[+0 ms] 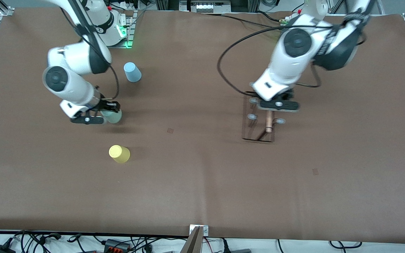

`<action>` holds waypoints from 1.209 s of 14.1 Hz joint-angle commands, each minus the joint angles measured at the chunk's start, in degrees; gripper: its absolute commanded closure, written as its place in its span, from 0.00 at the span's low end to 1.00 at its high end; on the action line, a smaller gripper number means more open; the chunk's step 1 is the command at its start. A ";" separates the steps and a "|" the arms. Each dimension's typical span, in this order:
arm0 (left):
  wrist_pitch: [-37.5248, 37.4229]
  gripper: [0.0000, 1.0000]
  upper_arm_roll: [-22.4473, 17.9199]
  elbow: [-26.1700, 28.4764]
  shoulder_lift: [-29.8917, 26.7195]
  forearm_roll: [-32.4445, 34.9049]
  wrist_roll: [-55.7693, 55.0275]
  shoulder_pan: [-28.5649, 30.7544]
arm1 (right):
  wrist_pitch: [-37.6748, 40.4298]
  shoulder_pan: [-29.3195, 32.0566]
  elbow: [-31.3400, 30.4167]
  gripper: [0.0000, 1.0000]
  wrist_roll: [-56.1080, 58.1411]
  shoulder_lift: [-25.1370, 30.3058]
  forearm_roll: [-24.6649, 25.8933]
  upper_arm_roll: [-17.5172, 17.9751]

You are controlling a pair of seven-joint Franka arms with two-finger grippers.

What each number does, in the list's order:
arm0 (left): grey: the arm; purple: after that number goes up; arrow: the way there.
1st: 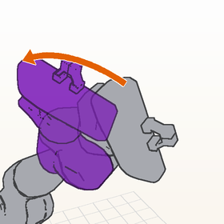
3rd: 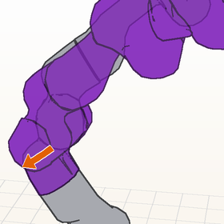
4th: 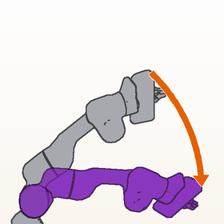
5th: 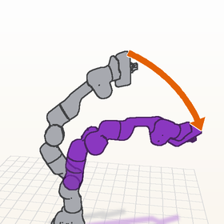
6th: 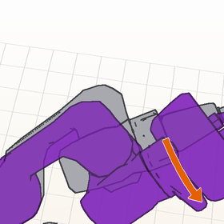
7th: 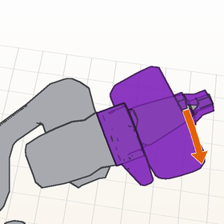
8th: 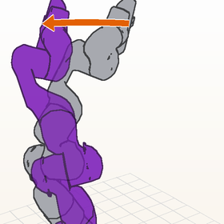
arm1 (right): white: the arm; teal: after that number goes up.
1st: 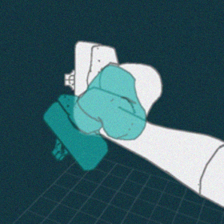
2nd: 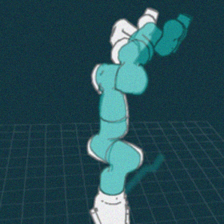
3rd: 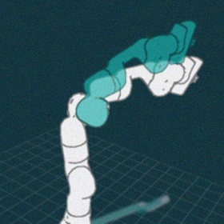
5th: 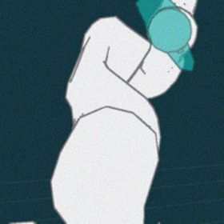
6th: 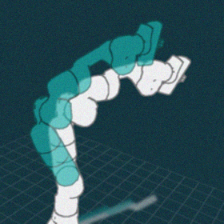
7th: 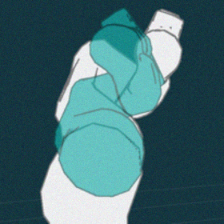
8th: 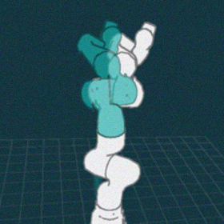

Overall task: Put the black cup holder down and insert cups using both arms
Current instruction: 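Place the rack with the left gripper while the right gripper lifts the cup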

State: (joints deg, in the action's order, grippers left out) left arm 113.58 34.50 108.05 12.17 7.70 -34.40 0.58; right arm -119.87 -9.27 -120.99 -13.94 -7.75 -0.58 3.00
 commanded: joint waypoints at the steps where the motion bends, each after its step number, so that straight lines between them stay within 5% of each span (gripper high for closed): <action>1: -1.44 0.99 0.05 -9.77 9.43 1.53 -10.38 -6.71 | 12.51 0.57 7.49 0.93 0.93 2.03 0.32 0.43; 3: -1.35 0.99 0.13 -12.59 13.04 5.90 -14.62 -10.50 | 18.86 0.75 11.28 0.93 0.75 3.61 0.32 0.52; 7: -1.26 0.99 0.22 -16.20 19.37 14.96 -22.53 -17.97 | 19.50 -0.04 11.92 0.91 0.14 6.08 -0.12 0.87; 17: 3.57 0.96 -0.31 -17.44 22.20 17.26 -28.79 -20.18 | 18.71 -0.57 11.47 0.91 -0.04 5.47 -0.21 1.31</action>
State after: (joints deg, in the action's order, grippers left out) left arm 116.75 34.38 92.35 33.00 22.96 -61.51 -19.12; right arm -101.10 -9.65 -109.36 -13.60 -2.63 -0.60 4.05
